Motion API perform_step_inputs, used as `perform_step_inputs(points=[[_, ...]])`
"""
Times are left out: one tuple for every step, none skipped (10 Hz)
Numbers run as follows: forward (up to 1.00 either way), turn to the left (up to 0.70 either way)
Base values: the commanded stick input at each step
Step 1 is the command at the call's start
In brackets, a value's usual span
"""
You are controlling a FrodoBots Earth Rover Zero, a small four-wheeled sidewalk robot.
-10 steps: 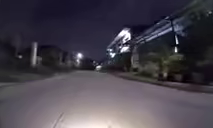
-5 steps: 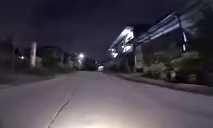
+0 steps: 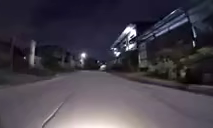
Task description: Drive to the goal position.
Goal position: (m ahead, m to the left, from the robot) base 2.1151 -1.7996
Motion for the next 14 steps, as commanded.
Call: perform_step_inputs(points=[[1.00,0.00],[1.00,0.00],[1.00,0.00],[1.00,0.00],[1.00,0.00],[1.00,0.00],[1.00,0.00],[1.00,0.00],[1.00,0.00],[1.00,0.00],[1.00,0.00],[1.00,0.00],[1.00,0.00],[1.00,0.00]])
